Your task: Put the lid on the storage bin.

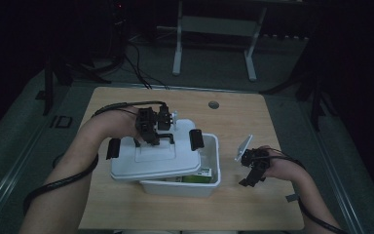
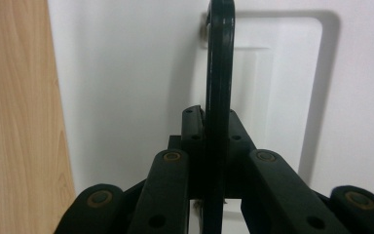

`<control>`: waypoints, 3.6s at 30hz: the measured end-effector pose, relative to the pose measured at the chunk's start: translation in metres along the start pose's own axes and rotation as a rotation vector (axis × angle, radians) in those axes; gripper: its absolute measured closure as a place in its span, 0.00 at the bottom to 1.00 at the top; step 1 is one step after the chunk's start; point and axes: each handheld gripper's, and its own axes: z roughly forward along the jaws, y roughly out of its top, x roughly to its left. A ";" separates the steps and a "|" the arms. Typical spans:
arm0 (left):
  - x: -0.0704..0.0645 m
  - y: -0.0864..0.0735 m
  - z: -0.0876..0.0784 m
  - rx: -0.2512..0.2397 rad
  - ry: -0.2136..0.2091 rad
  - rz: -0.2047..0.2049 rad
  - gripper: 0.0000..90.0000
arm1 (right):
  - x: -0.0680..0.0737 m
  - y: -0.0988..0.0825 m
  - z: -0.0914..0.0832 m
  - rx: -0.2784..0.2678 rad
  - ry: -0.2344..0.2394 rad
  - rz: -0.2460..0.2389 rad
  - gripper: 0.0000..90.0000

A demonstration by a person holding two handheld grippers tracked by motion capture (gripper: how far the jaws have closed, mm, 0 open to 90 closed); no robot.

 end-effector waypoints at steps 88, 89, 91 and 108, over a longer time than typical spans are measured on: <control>0.005 -0.094 0.038 -0.283 0.007 -0.297 0.03 | -0.004 -0.011 0.000 -0.062 -0.038 0.057 0.17; 0.004 -0.101 0.038 -0.295 0.014 -0.310 0.03 | -0.004 -0.011 -0.001 -0.067 -0.039 0.059 0.17; 0.003 -0.109 0.039 -0.308 0.019 -0.323 0.03 | -0.005 -0.012 -0.001 -0.074 -0.041 0.065 0.17; -0.013 -0.184 0.068 -0.411 0.011 -0.487 0.03 | -0.005 -0.019 0.005 -0.101 -0.048 0.101 0.17</control>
